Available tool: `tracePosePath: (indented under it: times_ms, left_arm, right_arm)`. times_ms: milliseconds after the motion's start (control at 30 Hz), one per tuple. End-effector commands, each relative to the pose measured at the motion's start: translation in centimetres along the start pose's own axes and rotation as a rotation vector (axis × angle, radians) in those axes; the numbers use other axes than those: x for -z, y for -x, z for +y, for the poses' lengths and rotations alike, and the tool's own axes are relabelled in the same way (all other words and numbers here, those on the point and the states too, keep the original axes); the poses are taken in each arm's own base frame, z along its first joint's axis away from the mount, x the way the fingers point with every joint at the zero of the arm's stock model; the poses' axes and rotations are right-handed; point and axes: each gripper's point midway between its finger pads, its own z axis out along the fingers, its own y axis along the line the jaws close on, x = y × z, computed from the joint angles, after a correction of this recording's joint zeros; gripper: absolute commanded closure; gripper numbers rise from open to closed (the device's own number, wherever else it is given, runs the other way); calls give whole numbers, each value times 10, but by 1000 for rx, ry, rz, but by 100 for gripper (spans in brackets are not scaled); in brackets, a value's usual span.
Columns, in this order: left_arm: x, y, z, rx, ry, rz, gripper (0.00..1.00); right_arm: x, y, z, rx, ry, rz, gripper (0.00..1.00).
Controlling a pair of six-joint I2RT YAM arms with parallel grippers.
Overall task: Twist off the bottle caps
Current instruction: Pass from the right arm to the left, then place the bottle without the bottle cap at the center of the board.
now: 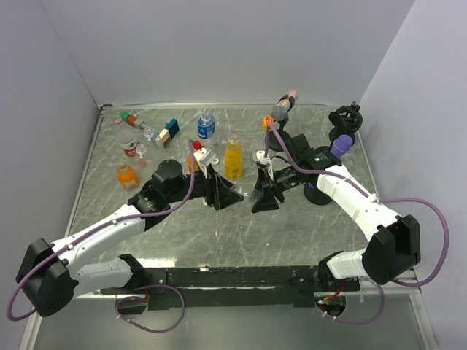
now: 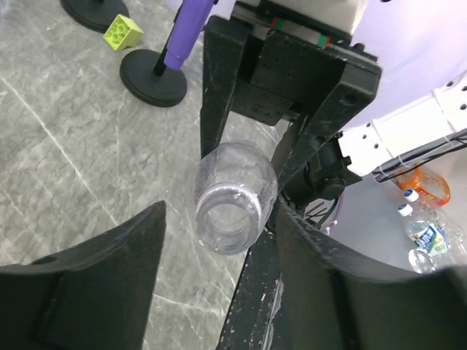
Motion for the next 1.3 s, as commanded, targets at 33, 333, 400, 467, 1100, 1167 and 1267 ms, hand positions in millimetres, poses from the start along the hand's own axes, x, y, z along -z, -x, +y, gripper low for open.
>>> tracePosePath:
  times_ms: [33,333,400,467,1100,1167,1267]
  left_arm:
    - [-5,27,-27,-36,-116,-52,42]
    - [-5,22,-29,-61,-127,2,99]
    - [-2,23,-23,-81,-82,-1,99]
    - [3,24,-14,-100,-16,5,99]
    - [15,25,75,-183,569,344,99]
    - [8,25,81,-198,604,372,99]
    - [-4,22,91,-215,653,419,99]
  right_arm:
    - [1,10,10,53,28,-38,71]
    - [2,8,9,44,20,-30,66]
    - [2,8,7,35,14,-22,53]
    - [4,9,4,28,-16,-15,33]
    - [96,20,-34,62,-567,23,1]
    - [97,17,-33,58,-571,12,1]
    - [97,15,-32,45,-564,1,1]
